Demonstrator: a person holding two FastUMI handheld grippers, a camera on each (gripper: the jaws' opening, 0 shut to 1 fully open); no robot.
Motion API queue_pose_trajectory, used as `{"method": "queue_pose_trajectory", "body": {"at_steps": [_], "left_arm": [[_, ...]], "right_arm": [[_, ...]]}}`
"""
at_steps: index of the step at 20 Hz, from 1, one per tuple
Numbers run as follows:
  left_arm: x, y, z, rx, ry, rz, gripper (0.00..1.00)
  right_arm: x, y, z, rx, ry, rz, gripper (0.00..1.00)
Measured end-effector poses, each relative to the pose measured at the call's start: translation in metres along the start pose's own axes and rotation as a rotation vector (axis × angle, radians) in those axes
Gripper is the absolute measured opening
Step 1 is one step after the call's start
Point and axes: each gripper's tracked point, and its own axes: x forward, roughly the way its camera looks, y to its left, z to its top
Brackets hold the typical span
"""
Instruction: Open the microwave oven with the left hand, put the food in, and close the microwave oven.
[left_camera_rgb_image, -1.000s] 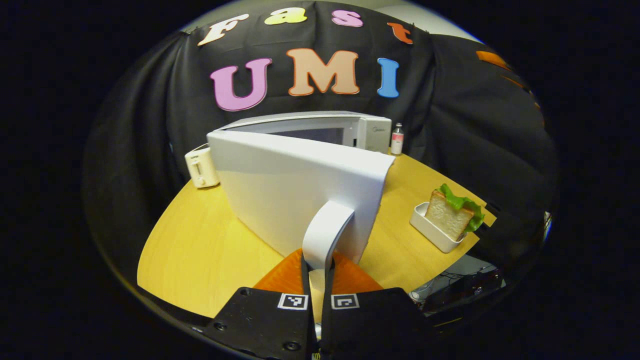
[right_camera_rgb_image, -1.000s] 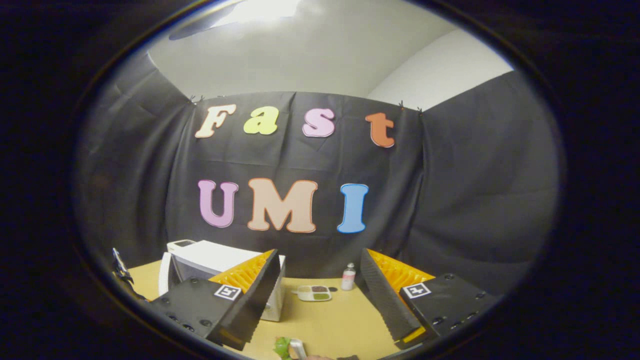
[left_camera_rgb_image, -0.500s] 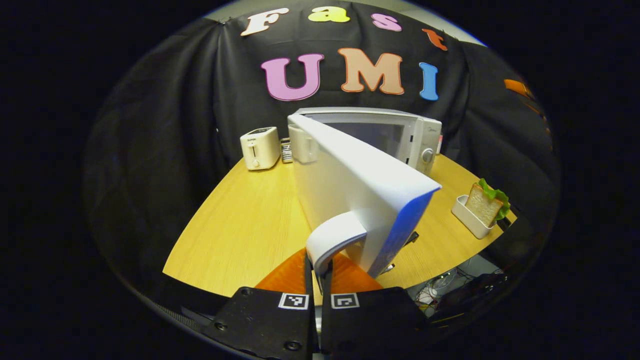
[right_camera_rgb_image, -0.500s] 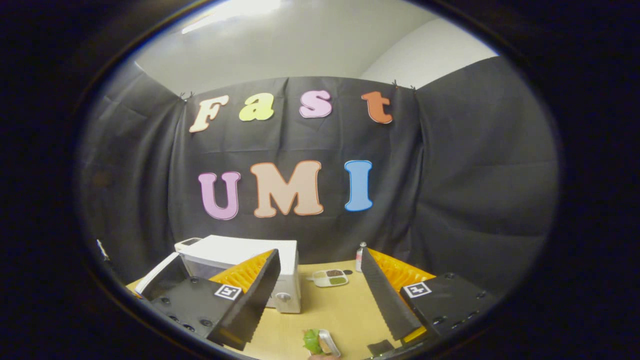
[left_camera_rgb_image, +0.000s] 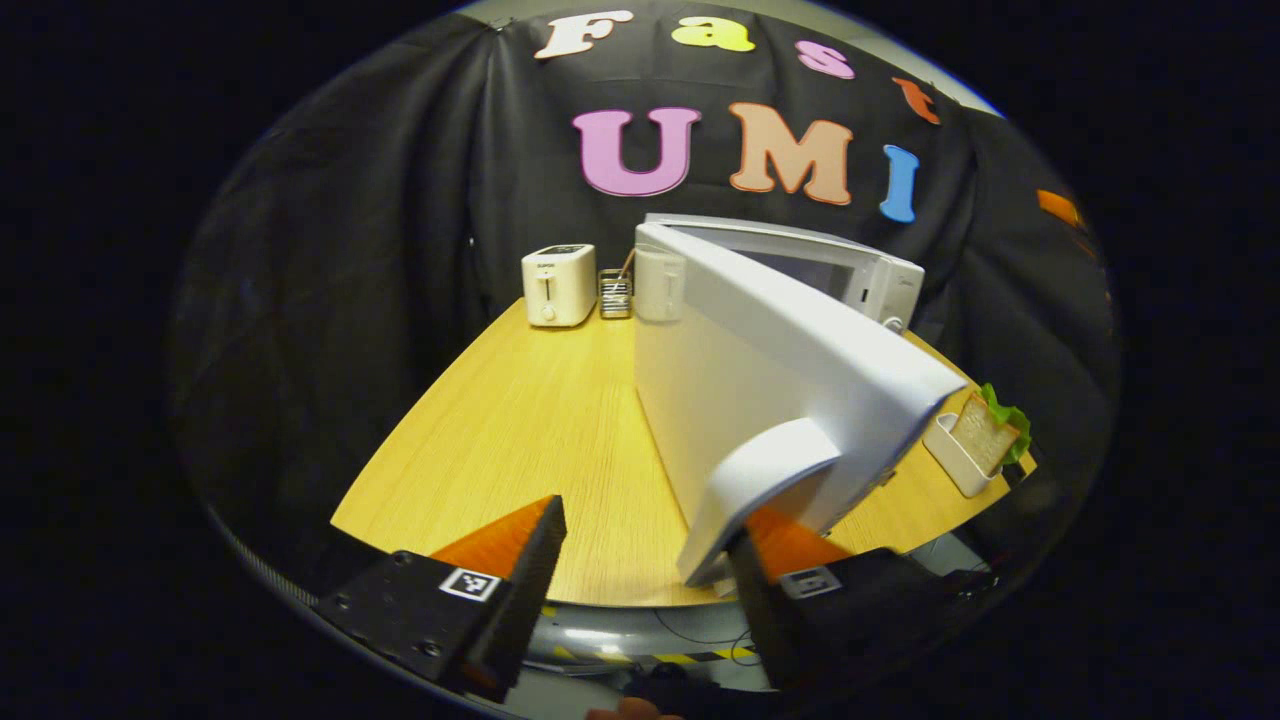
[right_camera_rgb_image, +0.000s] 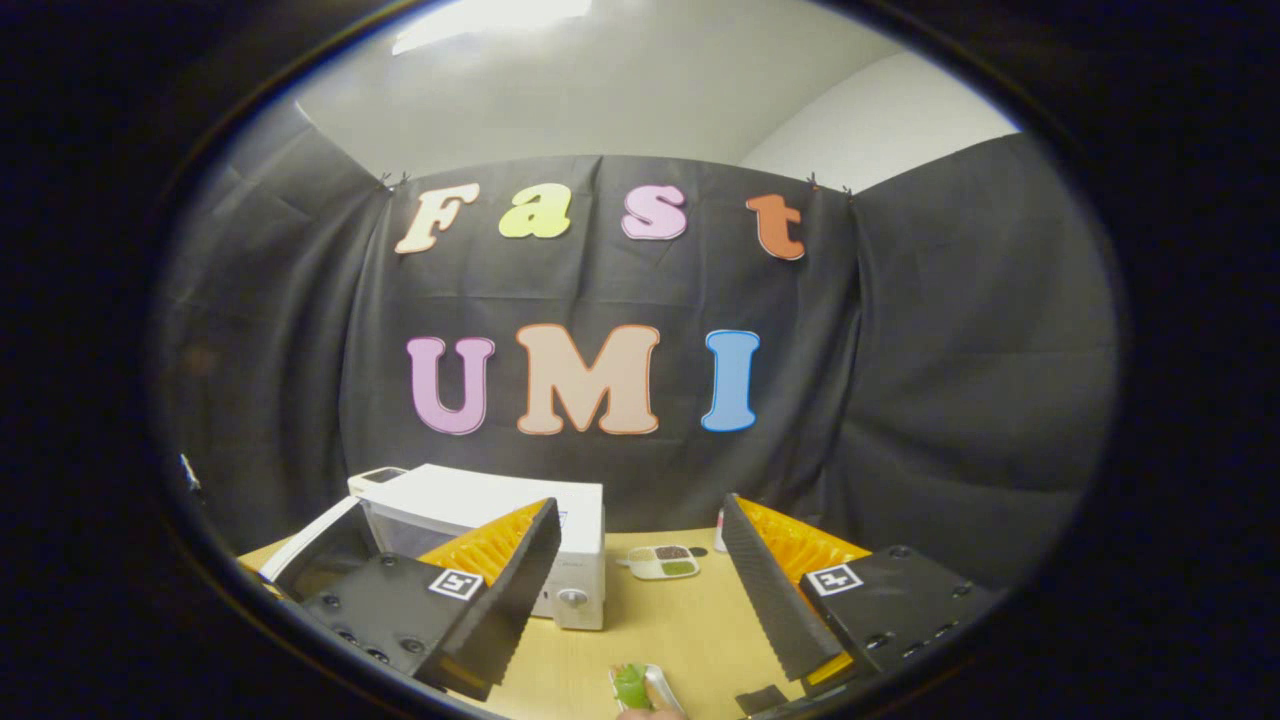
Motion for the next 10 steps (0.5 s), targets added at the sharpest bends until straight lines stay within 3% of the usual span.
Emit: {"method": "queue_pose_trajectory", "body": {"at_steps": [1,5,10], "left_arm": [[-0.001,0.004,0.0,0.013,-0.011,0.016,1.0],[-0.023,0.005,0.021,0.121,-0.085,0.033,1.0],[-0.057,0.005,0.038,0.121,-0.111,0.0,0.98]], "right_arm": [[0.001,0.001,-0.002,-0.007,0.007,0.005,1.0],[0.005,0.003,-0.016,-0.035,0.028,0.017,1.0],[0.008,0.009,-0.051,-0.06,0.087,0.03,1.0]]}}
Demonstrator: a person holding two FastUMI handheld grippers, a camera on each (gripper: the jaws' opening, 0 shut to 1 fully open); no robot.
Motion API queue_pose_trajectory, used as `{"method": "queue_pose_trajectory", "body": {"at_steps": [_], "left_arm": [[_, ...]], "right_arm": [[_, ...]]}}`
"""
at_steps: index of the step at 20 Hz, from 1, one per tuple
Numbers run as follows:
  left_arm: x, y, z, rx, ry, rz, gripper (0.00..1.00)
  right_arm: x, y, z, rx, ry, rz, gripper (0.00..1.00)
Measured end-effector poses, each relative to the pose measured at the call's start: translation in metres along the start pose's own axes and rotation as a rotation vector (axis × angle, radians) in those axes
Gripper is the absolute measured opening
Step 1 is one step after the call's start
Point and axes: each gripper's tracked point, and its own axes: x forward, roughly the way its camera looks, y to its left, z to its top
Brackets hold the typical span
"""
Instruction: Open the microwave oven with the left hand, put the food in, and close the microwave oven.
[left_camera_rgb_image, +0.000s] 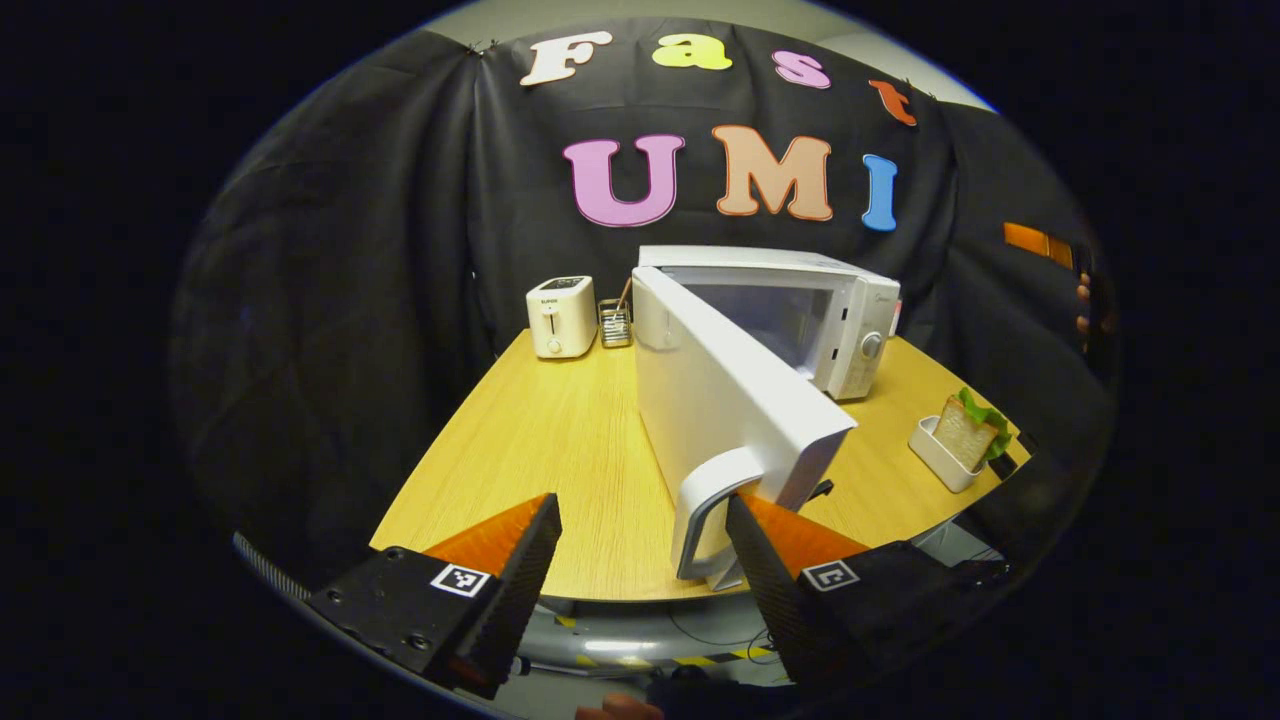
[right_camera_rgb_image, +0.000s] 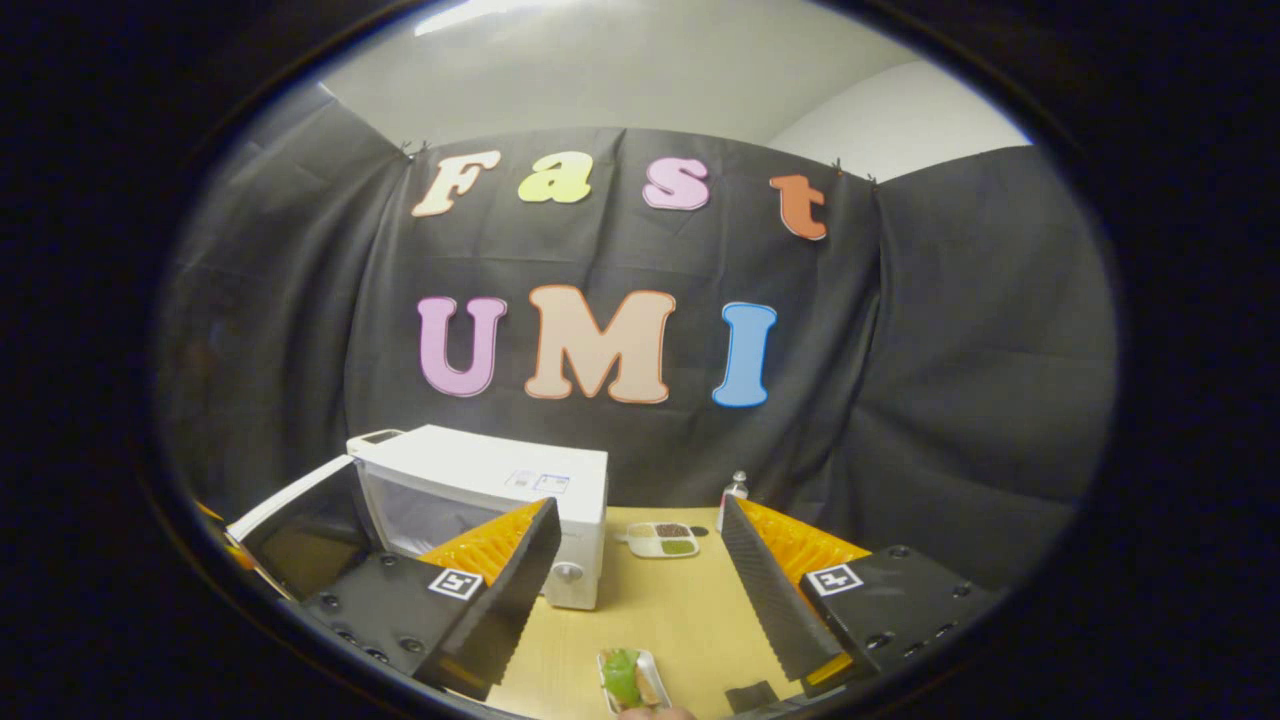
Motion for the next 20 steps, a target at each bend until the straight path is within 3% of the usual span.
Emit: {"method": "queue_pose_trajectory", "body": {"at_steps": [7,12,17,20], "left_arm": [[-0.029,0.028,0.091,-0.002,-0.187,0.076,0.96],[-0.039,0.042,0.186,-0.058,-0.398,0.195,0.96],[-0.048,0.013,0.248,-0.05,-0.543,0.172,0.92],[-0.045,-0.017,0.254,-0.029,-0.553,0.122,0.94]], "right_arm": [[0.007,0.003,-0.066,0.013,0.116,-0.005,0.97],[0.01,0.002,-0.134,0.009,0.263,0.014,0.98],[0.005,-0.003,-0.219,-0.037,0.433,0.04,0.98],[0.003,-0.006,-0.265,-0.004,0.537,0.053,0.99]]}}
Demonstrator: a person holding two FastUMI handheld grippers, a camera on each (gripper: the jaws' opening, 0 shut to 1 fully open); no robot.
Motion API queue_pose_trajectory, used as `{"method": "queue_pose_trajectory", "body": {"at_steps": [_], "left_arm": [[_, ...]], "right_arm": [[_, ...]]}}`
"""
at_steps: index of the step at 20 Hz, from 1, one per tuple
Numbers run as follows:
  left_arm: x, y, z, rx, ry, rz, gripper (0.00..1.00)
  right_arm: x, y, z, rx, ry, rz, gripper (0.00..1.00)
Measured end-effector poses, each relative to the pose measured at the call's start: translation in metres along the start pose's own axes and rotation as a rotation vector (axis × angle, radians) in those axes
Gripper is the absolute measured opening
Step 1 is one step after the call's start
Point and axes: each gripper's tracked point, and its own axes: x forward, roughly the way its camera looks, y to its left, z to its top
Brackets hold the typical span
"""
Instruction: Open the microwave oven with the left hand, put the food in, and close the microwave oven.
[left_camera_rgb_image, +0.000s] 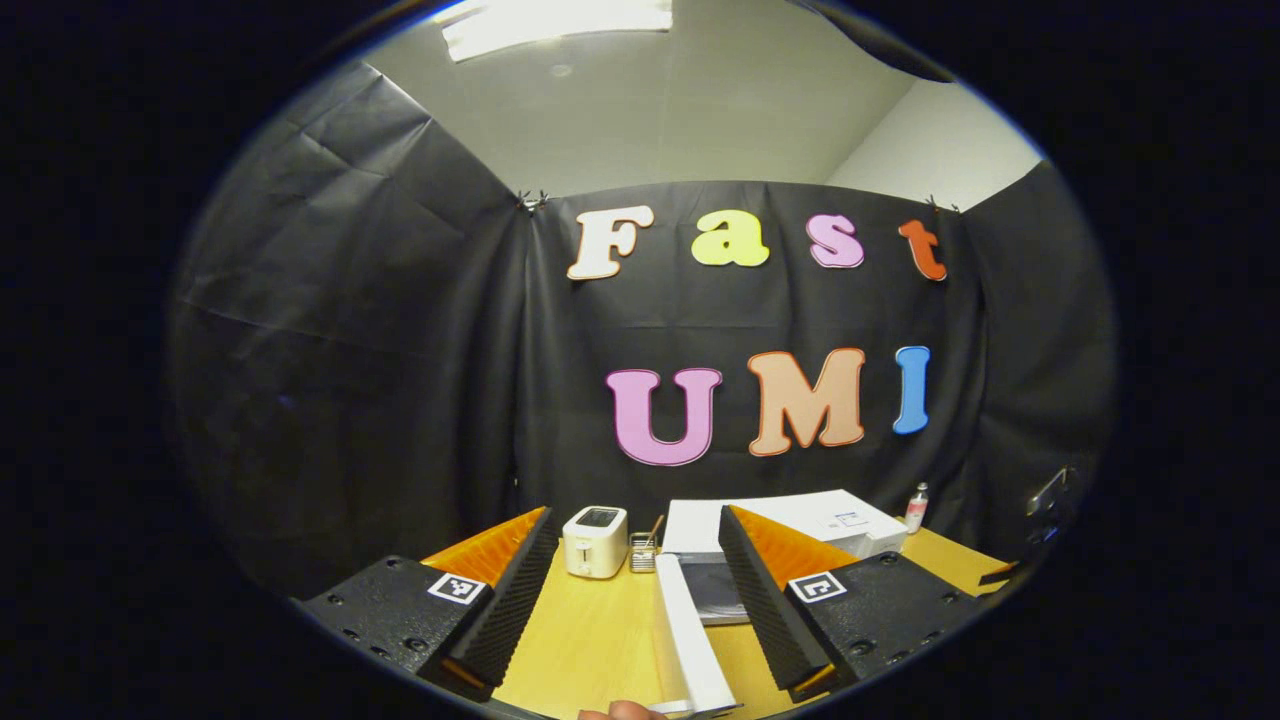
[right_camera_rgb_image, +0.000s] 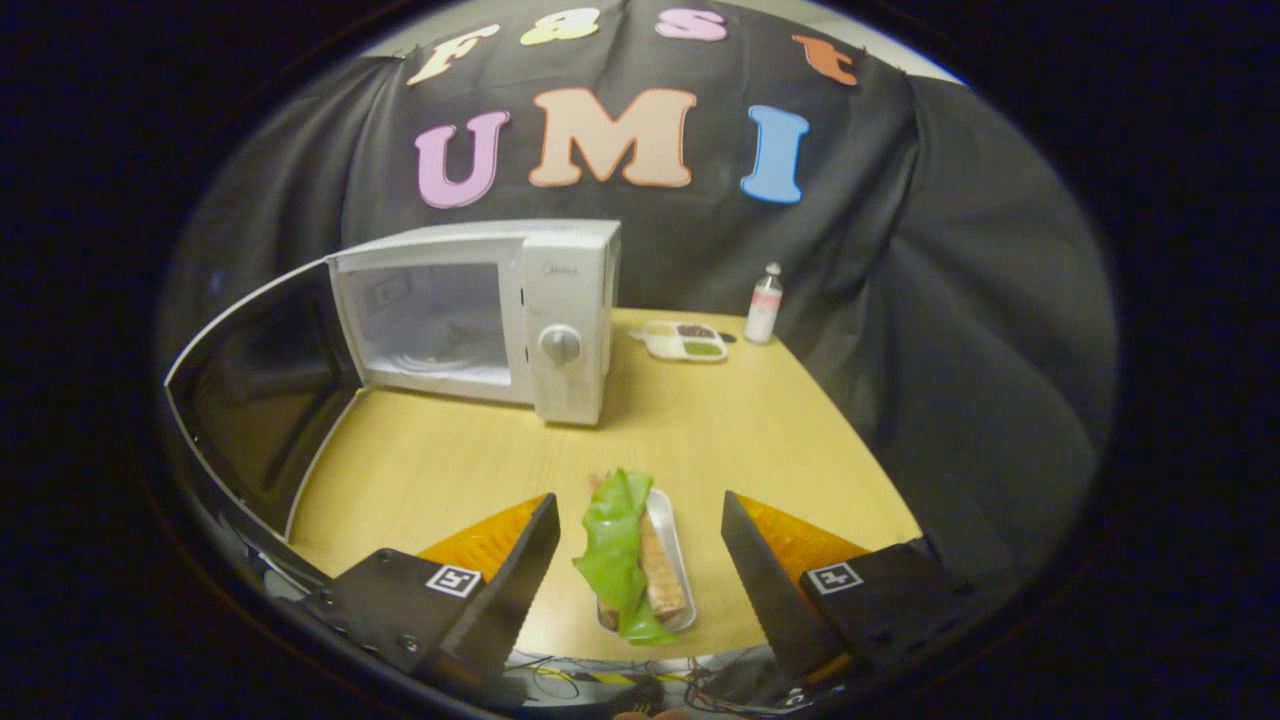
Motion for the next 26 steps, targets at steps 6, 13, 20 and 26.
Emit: {"method": "queue_pose_trajectory", "body": {"at_steps": [6,13,20,26], "left_arm": [[-0.001,-0.024,-0.008,-0.081,0.037,-0.034,0.92],[-0.005,-0.019,-0.023,-0.098,0.078,-0.021,0.92],[-0.014,-0.022,-0.026,-0.109,0.086,-0.057,0.92],[-0.012,-0.019,-0.028,-0.079,0.073,-0.091,0.94]], "right_arm": [[0.022,-0.002,-0.034,0.031,0.103,0.017,0.96],[0.029,0.014,-0.047,0.012,0.173,0.058,0.55],[0.029,0.012,-0.041,-0.065,0.168,0.022,0.33],[0.021,0.007,-0.021,-0.003,0.124,-0.001,0.38]]}}
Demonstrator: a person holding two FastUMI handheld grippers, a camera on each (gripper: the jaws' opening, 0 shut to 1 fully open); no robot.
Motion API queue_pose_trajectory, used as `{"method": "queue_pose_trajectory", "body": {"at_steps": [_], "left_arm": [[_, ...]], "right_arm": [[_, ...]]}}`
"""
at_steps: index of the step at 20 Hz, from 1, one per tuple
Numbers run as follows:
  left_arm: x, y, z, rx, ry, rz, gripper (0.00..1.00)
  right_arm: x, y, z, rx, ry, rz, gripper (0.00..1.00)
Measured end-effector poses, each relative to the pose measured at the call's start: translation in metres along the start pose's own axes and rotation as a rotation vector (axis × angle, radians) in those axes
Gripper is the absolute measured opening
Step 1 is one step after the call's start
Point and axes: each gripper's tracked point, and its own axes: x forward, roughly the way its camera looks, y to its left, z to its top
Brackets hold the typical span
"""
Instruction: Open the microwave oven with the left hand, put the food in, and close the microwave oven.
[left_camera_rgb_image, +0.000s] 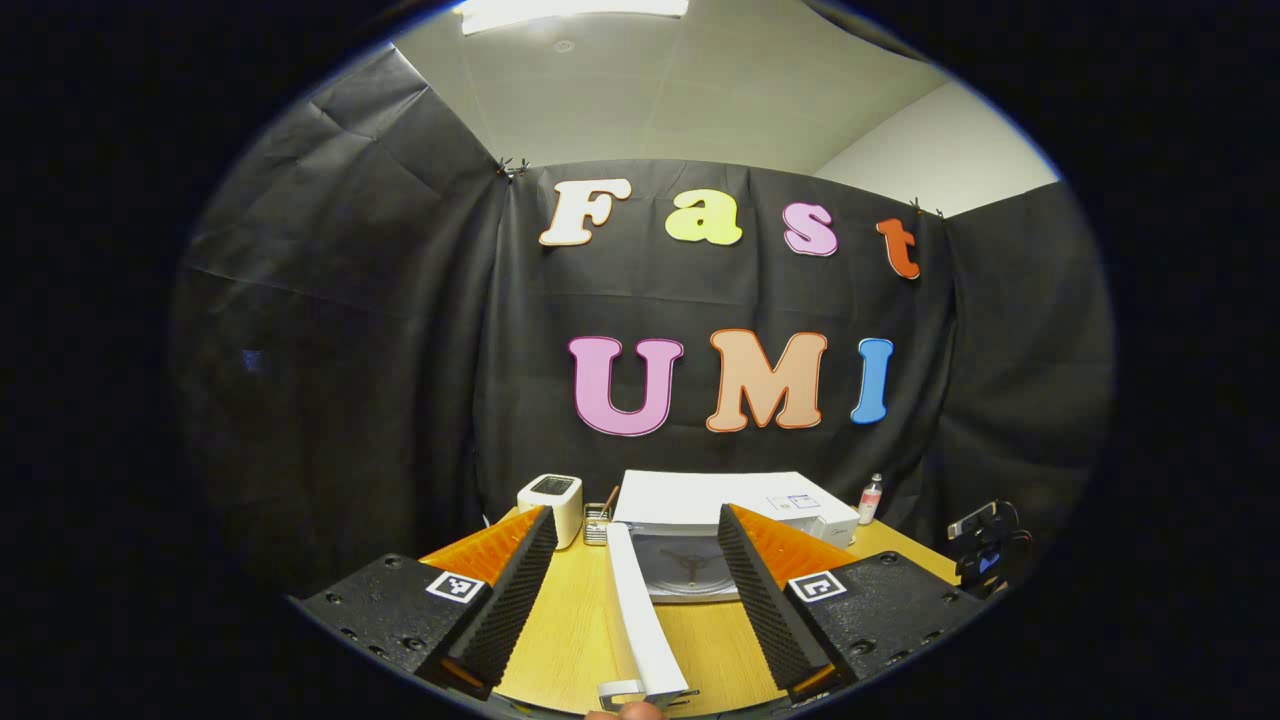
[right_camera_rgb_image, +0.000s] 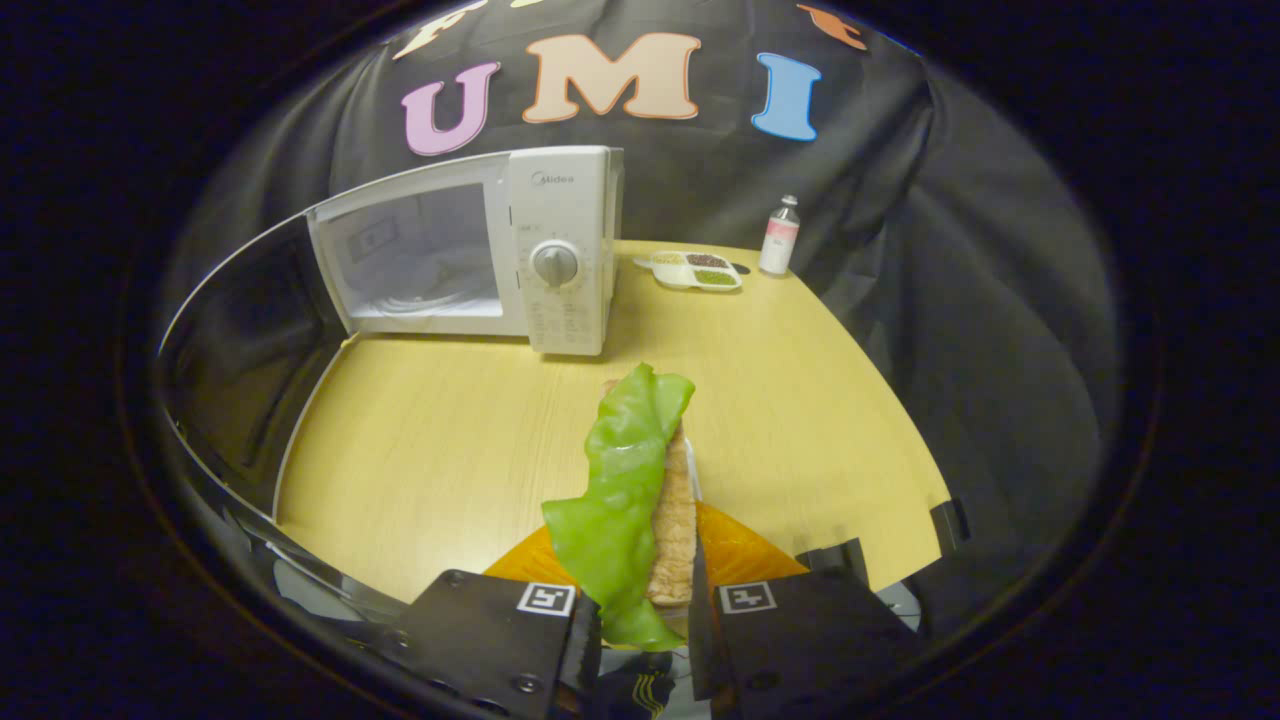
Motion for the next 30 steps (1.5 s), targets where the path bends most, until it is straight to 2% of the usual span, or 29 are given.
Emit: {"method": "queue_pose_trajectory", "body": {"at_steps": [1,2,3,5,7,8,9,10,11,12,13,14,15,16,18,20,21,22,27,28,30], "left_arm": [[0.0,0.001,-0.002,-0.003,0.001,-0.005,0.94],[-0.001,0.002,-0.004,-0.007,0.003,-0.01,0.94],[-0.001,0.004,-0.006,-0.009,0.006,-0.014,0.95],[-0.002,0.008,-0.009,-0.011,0.006,-0.018,0.95],[-0.004,0.013,-0.01,-0.007,0.005,-0.018,0.92],[-0.005,0.016,-0.011,-0.003,0.005,-0.018,0.95],[-0.007,0.018,-0.012,0.0,0.004,-0.022,0.95],[-0.008,0.02,-0.012,0.004,0.004,-0.025,0.92],[-0.01,0.024,-0.012,0.01,0.0,-0.023,0.95],[-0.011,0.028,-0.011,0.019,-0.001,-0.019,0.95],[-0.013,0.032,-0.012,0.03,-0.001,-0.015,0.92],[-0.015,0.034,-0.014,0.04,0.003,-0.015,0.92],[-0.018,0.036,-0.016,0.048,0.006,-0.016,0.92],[-0.02,0.038,-0.019,0.051,0.015,-0.019,0.92],[-0.022,0.039,-0.027,0.044,0.037,-0.027,0.94],[-0.024,0.043,-0.034,0.041,0.055,-0.034,0.94],[-0.024,0.044,-0.037,0.043,0.062,-0.039,0.94],[-0.024,0.046,-0.04,0.043,0.068,-0.044,0.94],[-0.02,0.049,-0.064,-0.024,0.126,-0.083,0.95],[-0.02,0.05,-0.064,-0.035,0.124,-0.085,0.92],[-0.018,0.052,-0.06,-0.04,0.104,-0.093,0.95]], "right_arm": [[-0.003,0.001,0.005,0.019,-0.013,0.003,0.33],[-0.005,0.001,0.011,0.045,-0.028,0.004,0.37],[-0.008,0.002,0.016,0.075,-0.041,0.008,0.33],[-0.012,0.01,0.03,0.14,-0.068,0.034,0.37],[-0.014,0.024,0.04,0.2,-0.08,0.074,0.37],[-0.015,0.034,0.045,0.23,-0.079,0.097,0.33],[-0.014,0.045,0.049,0.26,-0.077,0.122,0.37],[-0.013,0.058,0.054,0.291,-0.072,0.152,0.37],[-0.012,0.072,0.058,0.325,-0.065,0.183,0.37],[-0.009,0.087,0.063,0.363,-0.057,0.213,0.33],[-0.007,0.102,0.067,0.412,-0.046,0.246,0.37],[-0.004,0.119,0.074,0.477,-0.033,0.285,0.37],[-0.002,0.134,0.08,0.544,-0.017,0.321,0.34],[-0.001,0.146,0.086,0.607,-0.004,0.35,0.37],[0.002,0.166,0.094,0.734,0.024,0.392,0.33],[0.008,0.185,0.105,0.88,0.055,0.429,0.33],[0.012,0.193,0.11,0.927,0.065,0.442,0.33],[0.015,0.201,0.115,0.965,0.068,0.451,0.37],[0.047,0.255,0.146,1.227,0.08,0.473,0.37],[0.054,0.263,0.148,1.286,0.088,0.466,0.37],[0.069,0.285,0.159,1.325,0.098,0.47,0.37]]}}
